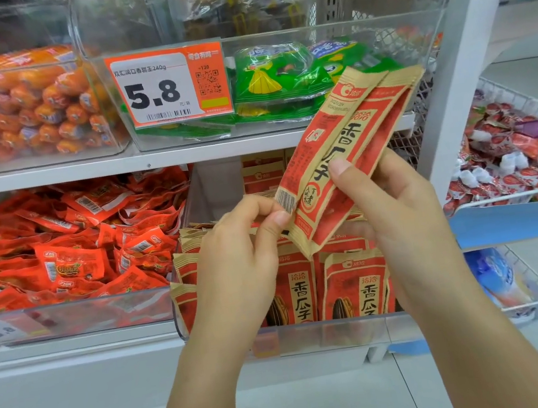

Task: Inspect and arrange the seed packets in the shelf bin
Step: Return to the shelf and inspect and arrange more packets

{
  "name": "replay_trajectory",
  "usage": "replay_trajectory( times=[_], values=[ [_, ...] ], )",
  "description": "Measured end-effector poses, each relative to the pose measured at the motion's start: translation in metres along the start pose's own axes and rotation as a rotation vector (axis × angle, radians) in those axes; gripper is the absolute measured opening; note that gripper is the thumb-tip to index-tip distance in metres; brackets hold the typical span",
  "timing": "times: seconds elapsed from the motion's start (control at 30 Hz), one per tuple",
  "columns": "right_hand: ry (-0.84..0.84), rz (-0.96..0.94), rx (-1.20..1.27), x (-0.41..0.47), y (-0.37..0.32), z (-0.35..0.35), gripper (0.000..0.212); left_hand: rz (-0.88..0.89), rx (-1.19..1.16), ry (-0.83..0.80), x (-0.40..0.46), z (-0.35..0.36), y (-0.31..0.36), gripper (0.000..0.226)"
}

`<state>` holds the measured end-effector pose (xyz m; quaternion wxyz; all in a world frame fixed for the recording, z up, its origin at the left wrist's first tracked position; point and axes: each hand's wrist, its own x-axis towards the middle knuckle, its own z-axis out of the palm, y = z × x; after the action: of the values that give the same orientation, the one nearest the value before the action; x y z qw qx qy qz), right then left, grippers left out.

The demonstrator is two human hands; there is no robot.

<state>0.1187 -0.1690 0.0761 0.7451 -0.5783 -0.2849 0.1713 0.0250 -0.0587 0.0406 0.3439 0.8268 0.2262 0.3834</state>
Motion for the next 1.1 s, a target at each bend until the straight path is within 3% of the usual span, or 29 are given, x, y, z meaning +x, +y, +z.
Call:
replay_trajectory(
  times=[0.13, 0.23, 0.37, 0.43, 0.5, 0.57, 0.63, 0.67, 0.77, 0.87, 0.97, 1.1],
  values=[
    [-0.012, 0.066, 0.092, 0.007, 0.001, -0.009, 0.061, -0.069, -0.259, -0.082, 0.003, -0.008, 0.003, 0.014],
    [-0.041, 0.185, 0.219, 0.013, 0.002, -0.02, 0.07, -0.173, -0.47, -0.222, 0.004, -0.016, 0.008, 0.024],
    [-0.143, 0.208, 0.3, 0.012, 0.001, -0.027, 0.036, -0.225, -0.569, -0.336, 0.003, -0.022, -0.001, 0.019],
    [-0.153, 0.205, 0.301, 0.011, -0.001, -0.027, 0.032, -0.277, -0.662, -0.324, 0.002, -0.025, -0.003, 0.019],
    [-0.143, 0.192, 0.252, 0.011, 0.0, -0.026, 0.034, -0.352, -0.74, -0.273, 0.005, -0.026, -0.005, 0.035],
    [-0.119, 0.178, 0.154, 0.01, 0.002, -0.025, 0.039, -0.388, -0.686, -0.232, 0.009, -0.025, -0.005, 0.044],
    [-0.115, 0.166, 0.044, 0.008, 0.005, -0.022, 0.041, -0.363, -0.597, -0.206, 0.012, -0.022, -0.003, 0.027],
    [-0.118, 0.164, 0.016, 0.007, 0.005, -0.02, 0.041, -0.301, -0.56, -0.206, 0.01, -0.021, 0.0, 0.019],
    [-0.136, 0.11, -0.08, 0.002, -0.002, -0.019, 0.033, -0.112, -0.492, -0.218, 0.006, -0.025, 0.001, 0.032],
    [-0.256, 0.061, -0.354, 0.002, -0.02, -0.032, 0.019, 0.006, -0.341, -0.223, 0.007, -0.033, 0.001, 0.032],
    [-0.38, 0.064, -0.438, 0.007, -0.035, -0.031, 0.01, 0.007, -0.27, -0.202, 0.013, -0.041, 0.002, 0.037],
    [-0.381, -0.085, -0.534, 0.015, -0.034, -0.006, 0.018, -0.008, -0.163, -0.077, 0.016, -0.05, -0.014, 0.038]
  ],
)
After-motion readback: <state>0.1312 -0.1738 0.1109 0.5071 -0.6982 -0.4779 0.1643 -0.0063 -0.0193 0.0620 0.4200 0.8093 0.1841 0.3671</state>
